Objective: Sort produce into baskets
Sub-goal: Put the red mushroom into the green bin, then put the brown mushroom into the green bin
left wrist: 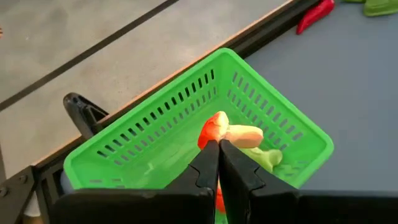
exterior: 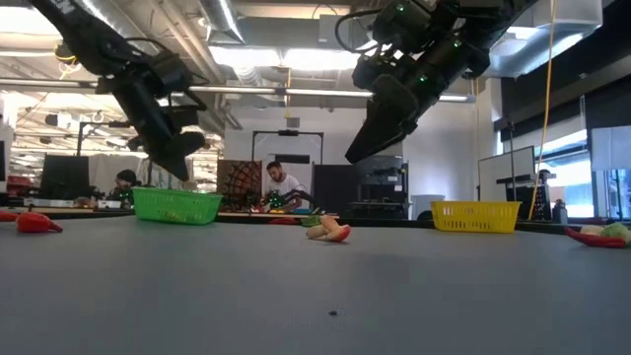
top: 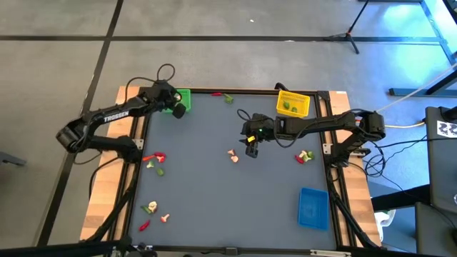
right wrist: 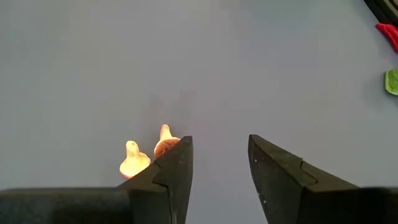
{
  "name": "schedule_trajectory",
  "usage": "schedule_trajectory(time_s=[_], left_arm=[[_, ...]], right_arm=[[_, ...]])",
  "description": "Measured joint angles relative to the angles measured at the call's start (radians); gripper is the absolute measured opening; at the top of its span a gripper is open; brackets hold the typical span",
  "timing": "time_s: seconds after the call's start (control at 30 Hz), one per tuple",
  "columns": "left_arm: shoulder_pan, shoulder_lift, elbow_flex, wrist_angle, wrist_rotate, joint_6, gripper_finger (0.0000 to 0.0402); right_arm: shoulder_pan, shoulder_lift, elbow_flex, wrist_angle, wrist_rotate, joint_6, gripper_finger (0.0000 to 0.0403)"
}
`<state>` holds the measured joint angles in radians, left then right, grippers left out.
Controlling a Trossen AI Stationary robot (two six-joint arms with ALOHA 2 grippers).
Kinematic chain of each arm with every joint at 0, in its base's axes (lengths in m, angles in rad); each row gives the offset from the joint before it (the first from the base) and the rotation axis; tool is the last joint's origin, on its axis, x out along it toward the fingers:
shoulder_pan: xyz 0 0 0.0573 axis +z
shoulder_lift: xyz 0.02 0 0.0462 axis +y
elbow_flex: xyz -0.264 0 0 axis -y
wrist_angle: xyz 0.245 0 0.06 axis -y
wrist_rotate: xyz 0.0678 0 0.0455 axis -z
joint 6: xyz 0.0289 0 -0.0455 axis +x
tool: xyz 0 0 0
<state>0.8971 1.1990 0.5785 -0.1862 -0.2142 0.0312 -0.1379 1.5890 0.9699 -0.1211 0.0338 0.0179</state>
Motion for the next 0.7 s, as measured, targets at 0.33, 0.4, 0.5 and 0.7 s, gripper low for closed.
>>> schedule_trajectory(time_s=[0.33,0.4,0.5,0.7], left_arm=[[0.021,0.022,0.0,-0.001,0.0,-0.009,0.0087],[0.015,0.011,0.0,-0.006,0.011,-0.009,0.011],[0.002,-0.019,0.0,-0.017,0.064,-0.007,0.0133],[-0.065,-0.069,0.0,-0.029,0.125,0.012,0.0152]], right_arm=[[0.0,0.0,0.0,0.0,0.0,0.014,0.0156],[0.0,0.0,0.0,-0.001,0.0,0.025,0.0156],[0.0,0.0,0.0,-0.003,0.0,0.028,0.0156],[0.001,-0.003,0.0,0.027,0.0,0.053,0.0156]])
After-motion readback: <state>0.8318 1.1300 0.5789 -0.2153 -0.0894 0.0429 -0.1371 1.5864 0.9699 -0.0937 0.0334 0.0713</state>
